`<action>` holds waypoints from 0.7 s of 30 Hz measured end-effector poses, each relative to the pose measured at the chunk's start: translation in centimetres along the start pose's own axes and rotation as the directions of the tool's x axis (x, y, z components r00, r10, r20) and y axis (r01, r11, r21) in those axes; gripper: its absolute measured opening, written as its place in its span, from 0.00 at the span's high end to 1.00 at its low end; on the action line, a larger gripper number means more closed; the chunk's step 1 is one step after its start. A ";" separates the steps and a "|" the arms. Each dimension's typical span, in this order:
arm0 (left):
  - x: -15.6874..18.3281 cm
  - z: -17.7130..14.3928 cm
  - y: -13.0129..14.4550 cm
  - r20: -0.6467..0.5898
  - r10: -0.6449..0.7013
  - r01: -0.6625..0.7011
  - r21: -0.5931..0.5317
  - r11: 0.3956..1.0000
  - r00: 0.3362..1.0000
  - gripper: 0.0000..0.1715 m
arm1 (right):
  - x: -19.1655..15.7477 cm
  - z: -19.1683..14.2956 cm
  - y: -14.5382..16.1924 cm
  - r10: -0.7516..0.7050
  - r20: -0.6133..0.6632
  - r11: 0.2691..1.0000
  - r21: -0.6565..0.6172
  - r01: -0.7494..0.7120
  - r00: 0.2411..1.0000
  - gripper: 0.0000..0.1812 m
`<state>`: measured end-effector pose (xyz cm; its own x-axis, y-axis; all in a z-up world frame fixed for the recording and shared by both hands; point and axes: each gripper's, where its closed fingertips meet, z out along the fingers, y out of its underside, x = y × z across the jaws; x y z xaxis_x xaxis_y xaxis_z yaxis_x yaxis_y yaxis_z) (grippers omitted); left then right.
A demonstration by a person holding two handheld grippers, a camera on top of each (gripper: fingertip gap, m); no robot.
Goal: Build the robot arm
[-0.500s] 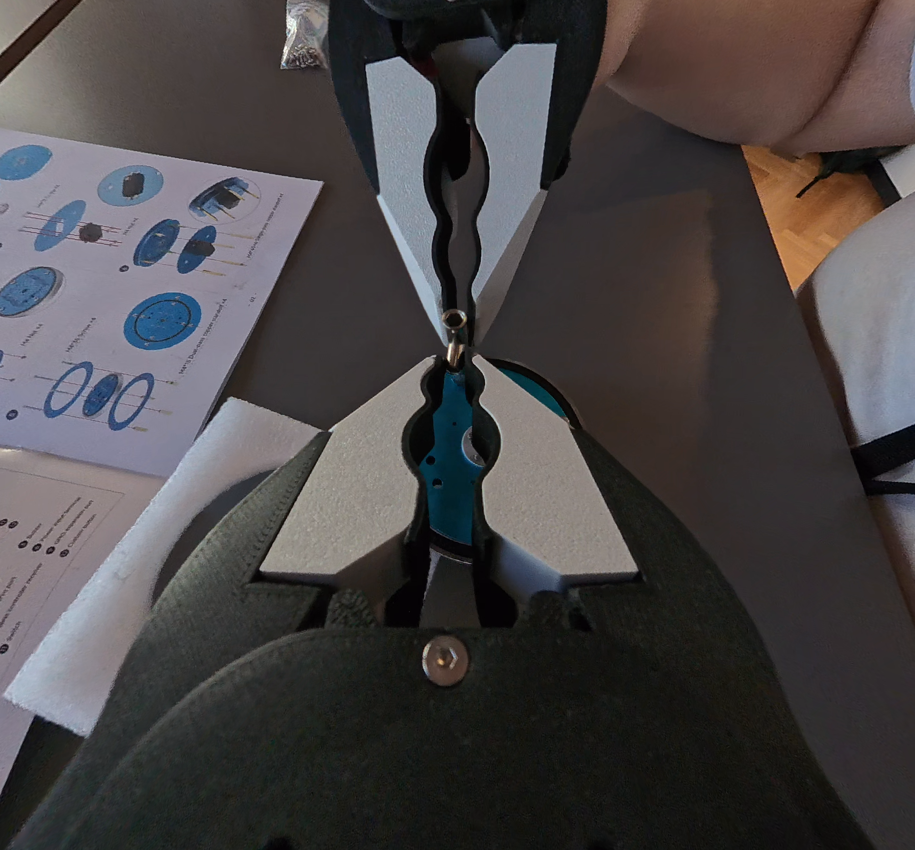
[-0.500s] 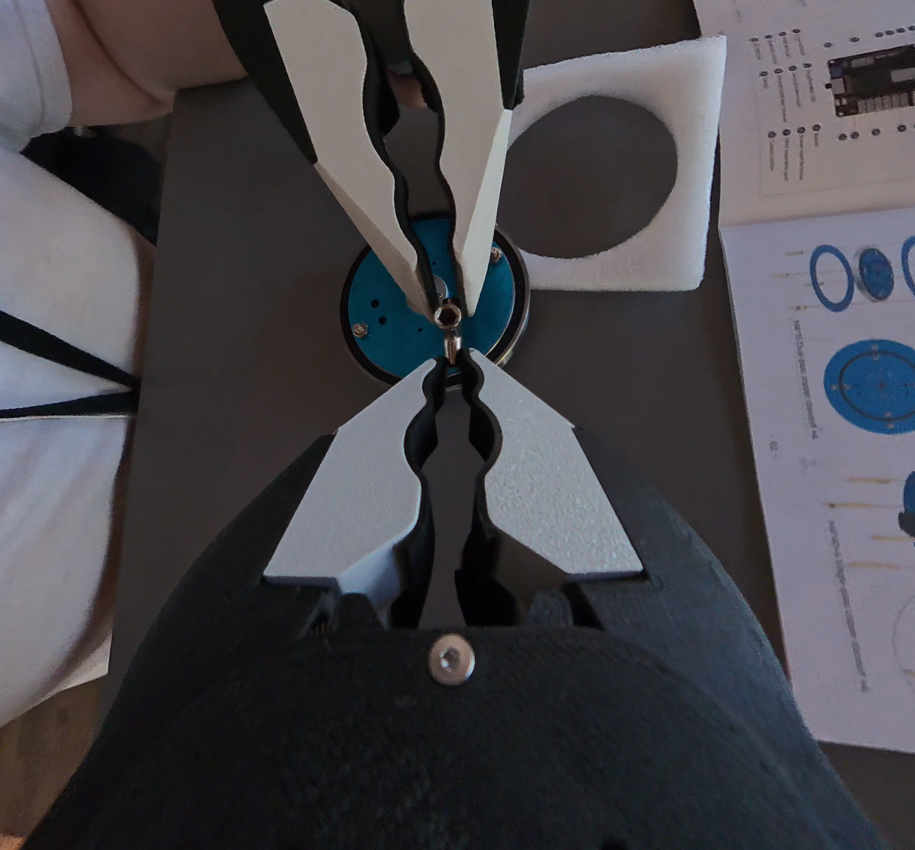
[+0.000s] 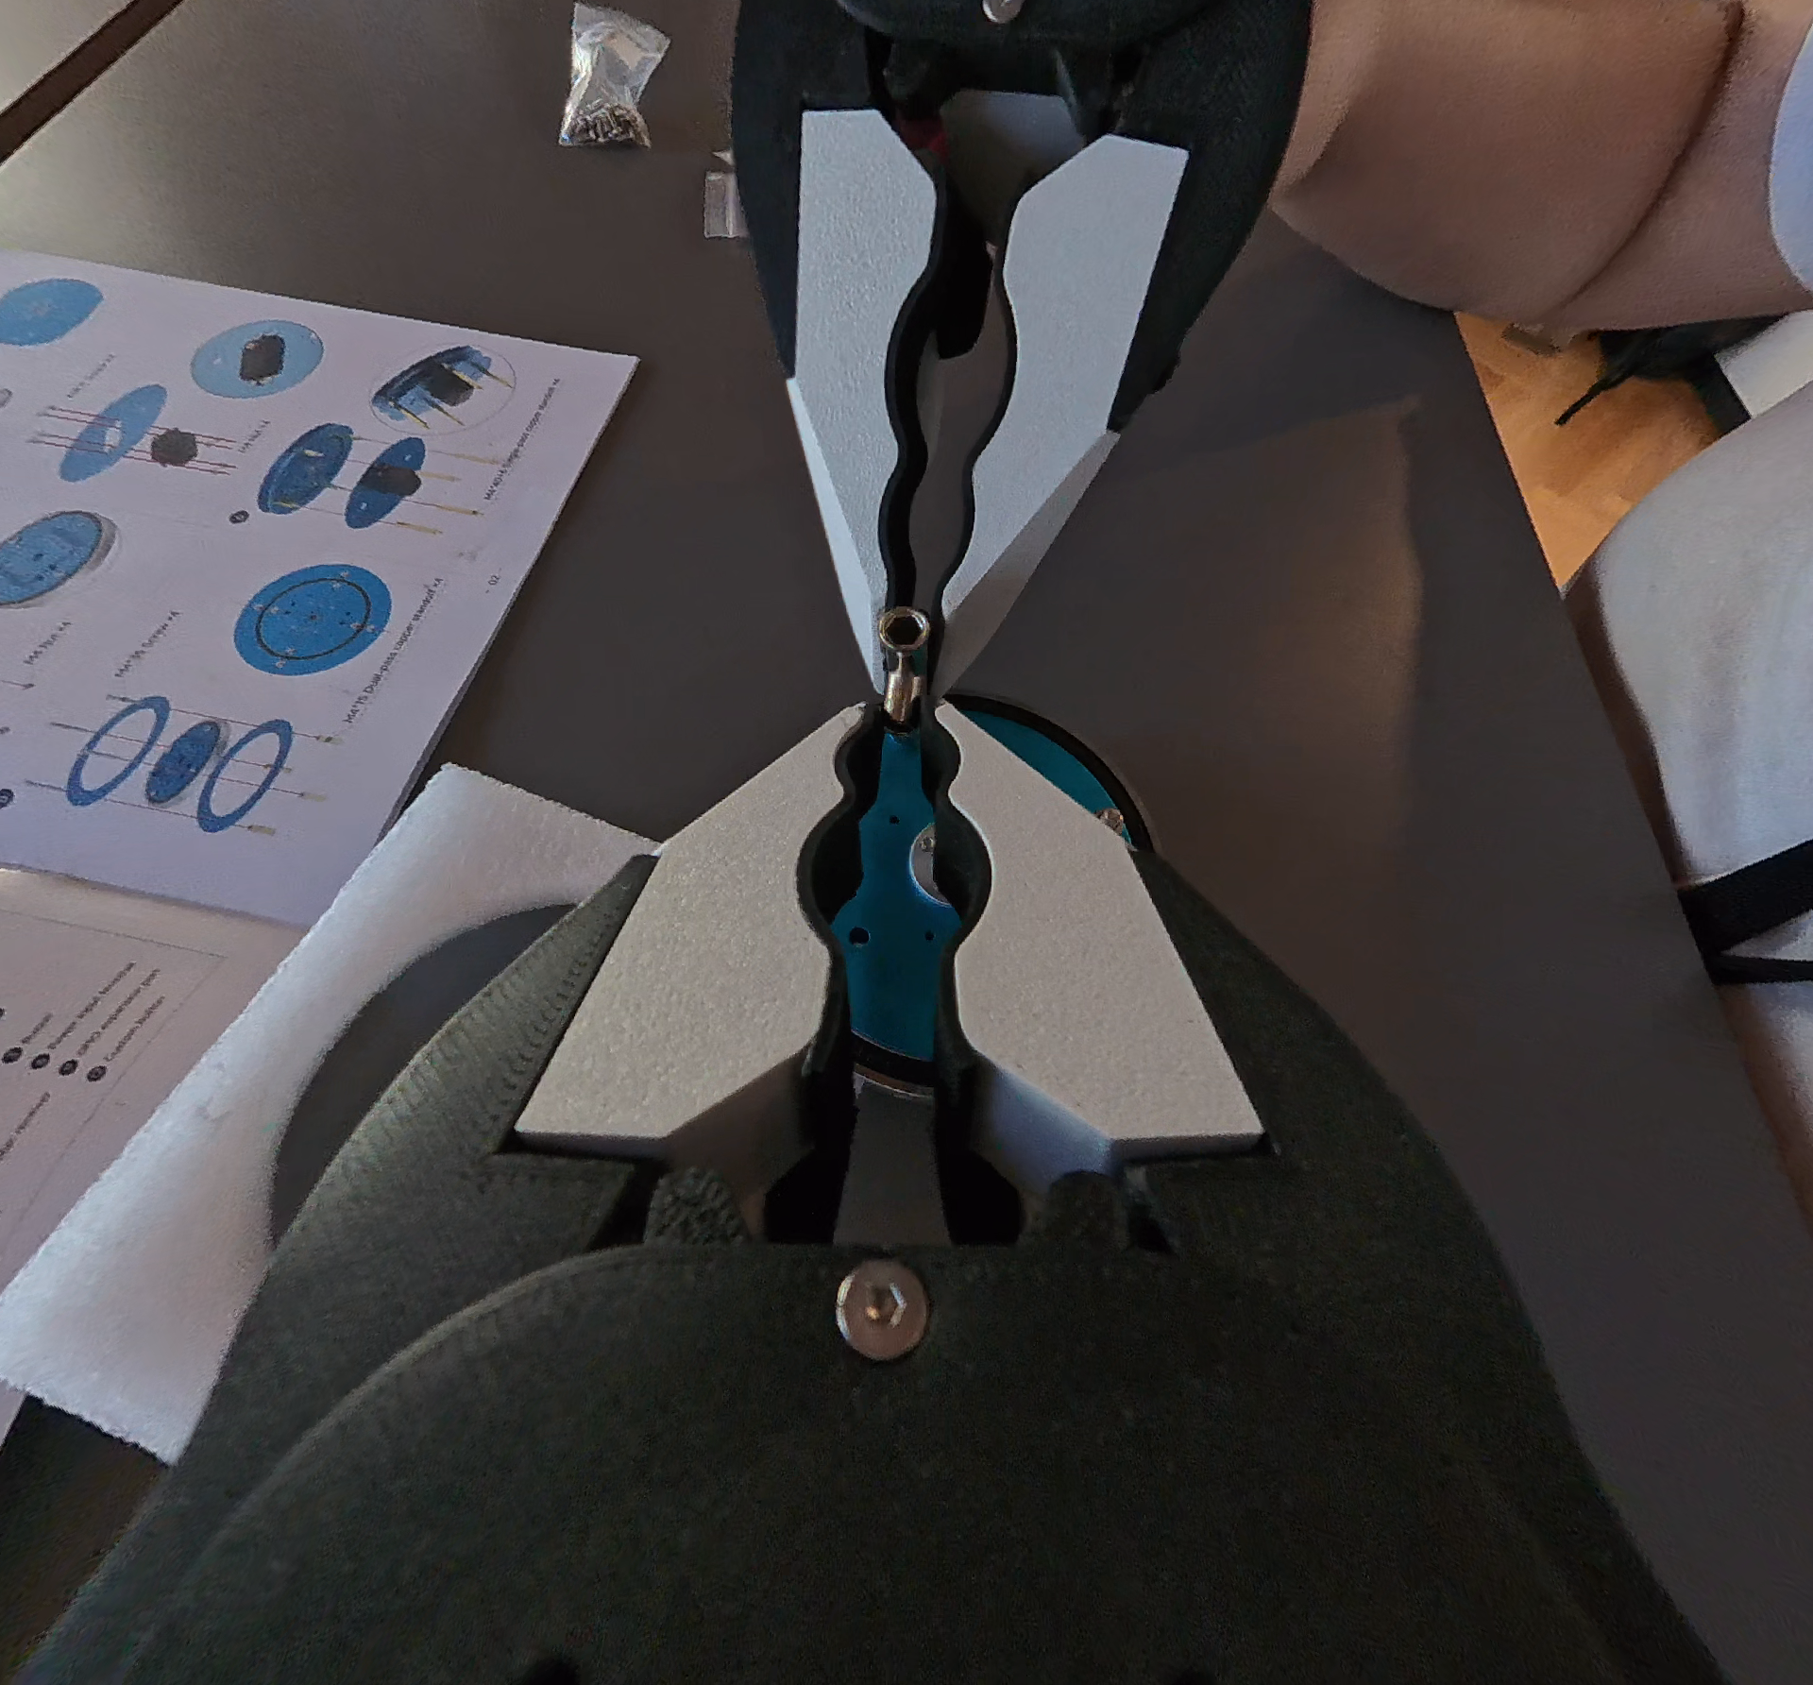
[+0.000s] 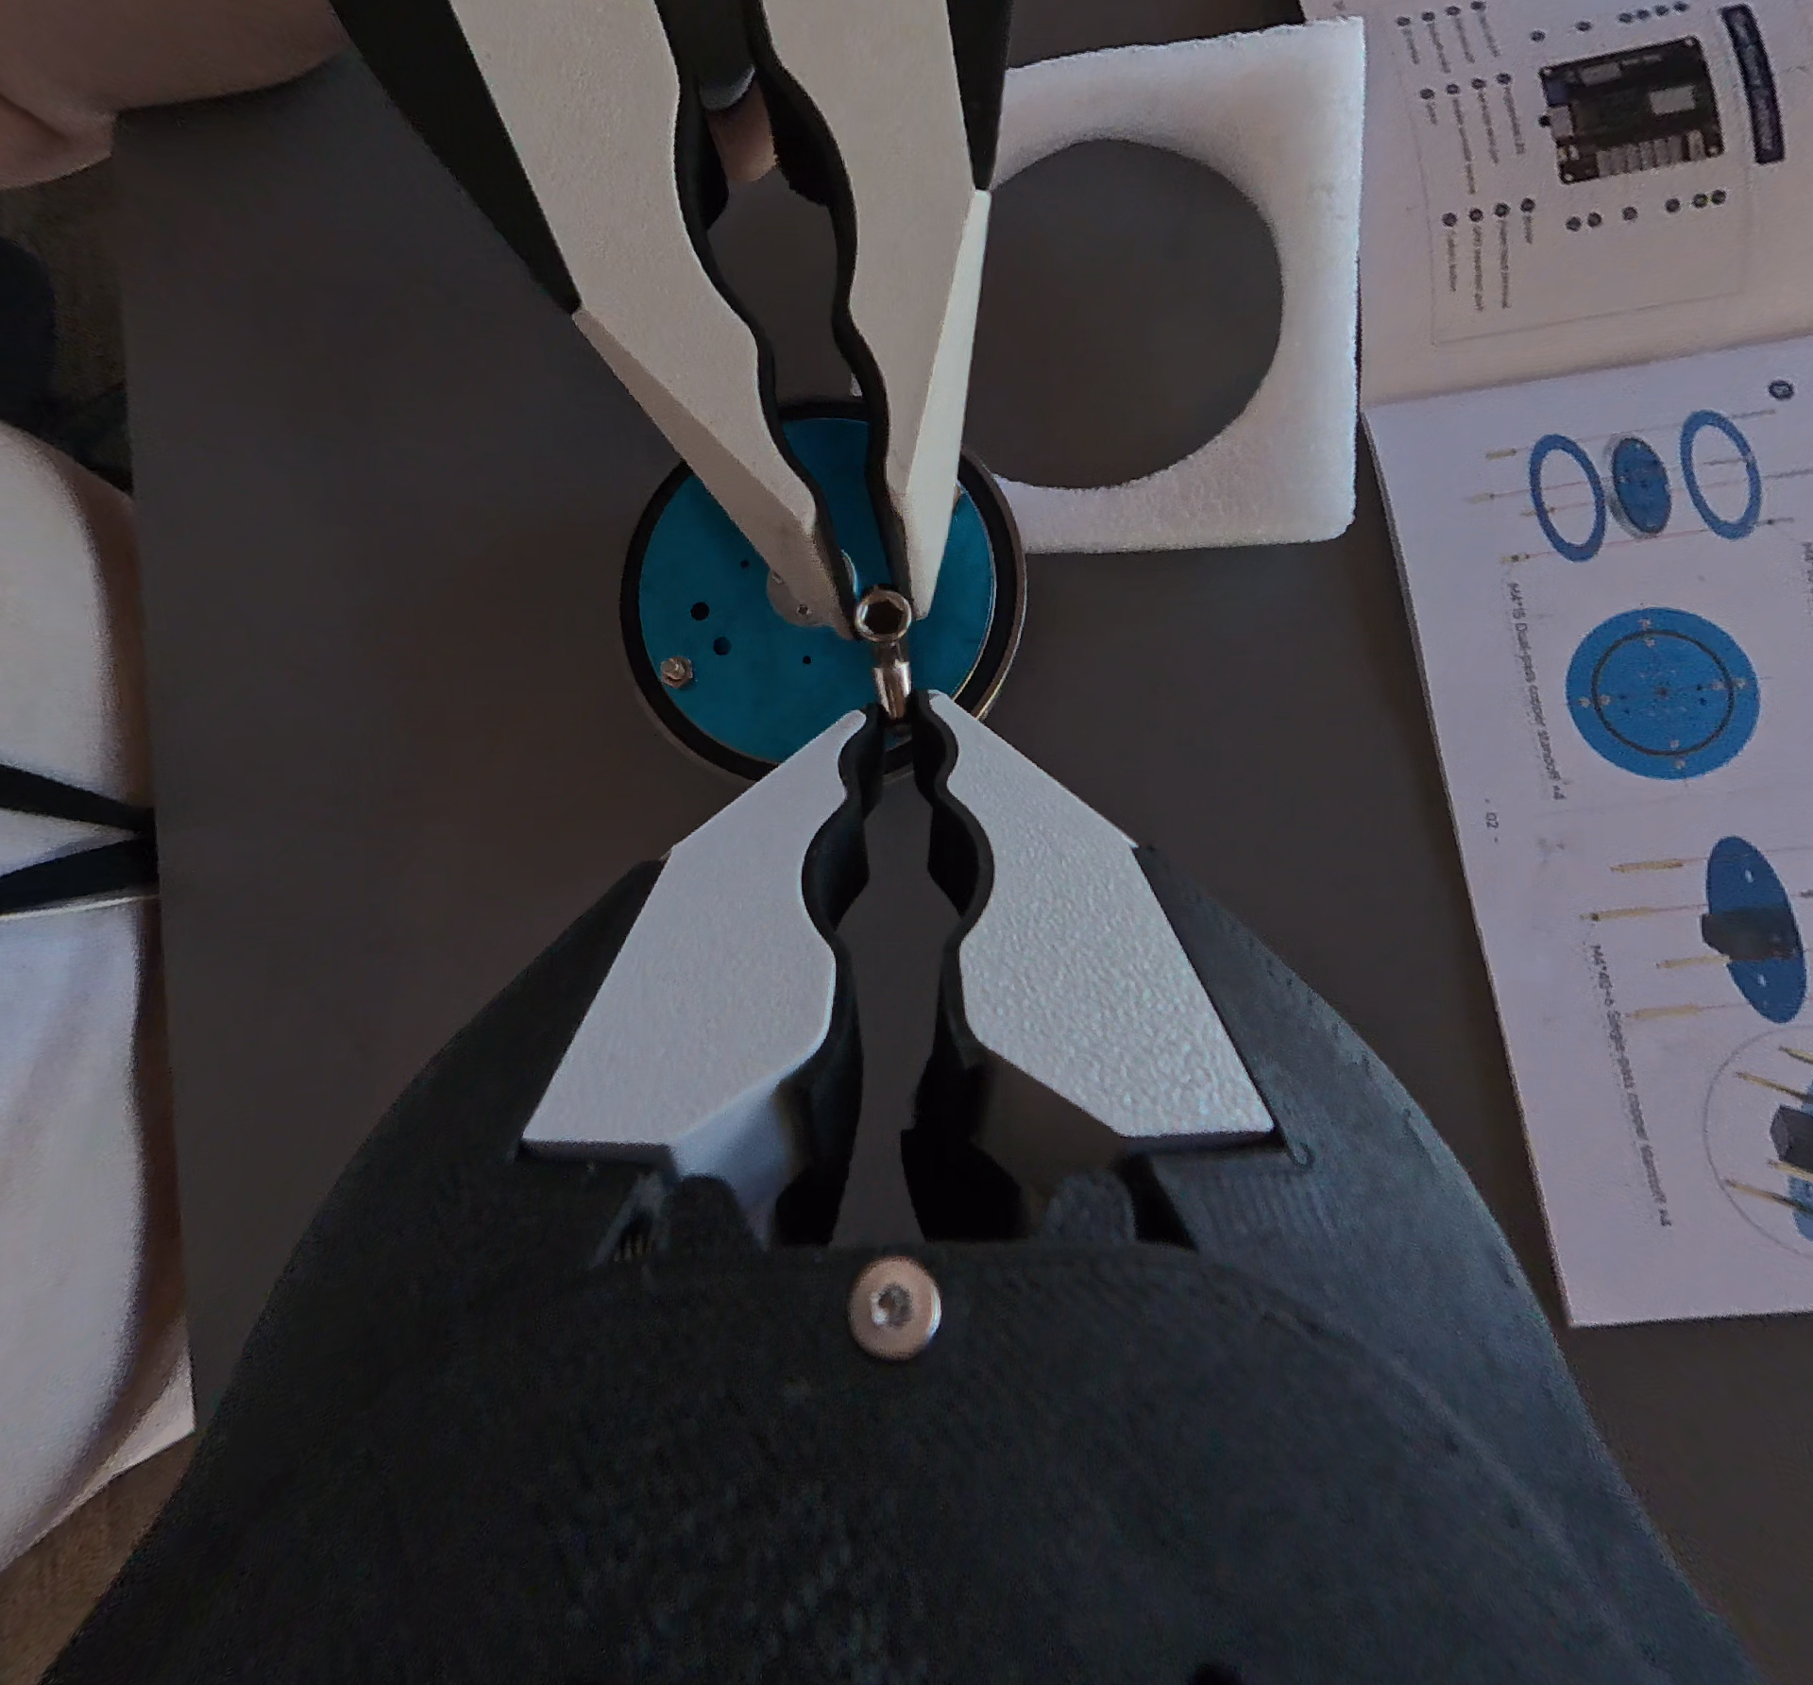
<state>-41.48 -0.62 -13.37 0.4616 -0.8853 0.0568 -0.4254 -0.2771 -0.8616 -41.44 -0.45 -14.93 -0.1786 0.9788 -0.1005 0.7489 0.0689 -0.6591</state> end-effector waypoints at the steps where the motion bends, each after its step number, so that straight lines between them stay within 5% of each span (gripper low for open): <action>1: -0.1 0.0 0.0 0.004 -0.004 0.004 0.004 1.000 1.000 0.96 | 0.0 0.0 0.1 0.011 -0.012 1.000 -0.002 -0.011 1.000 0.97; 21: -1.9 0.1 1.2 0.128 -0.007 0.016 -0.069 0.997 0.992 0.98 | -0.9 0.6 1.0 0.112 -0.049 0.993 -0.025 -0.114 0.992 1.00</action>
<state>-42.82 0.72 -14.58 0.5605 -0.8282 -0.0025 -0.4708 -0.3161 -0.8237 -40.93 -1.37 -15.91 -0.0619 0.9886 -0.1372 0.7803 -0.0378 -0.6243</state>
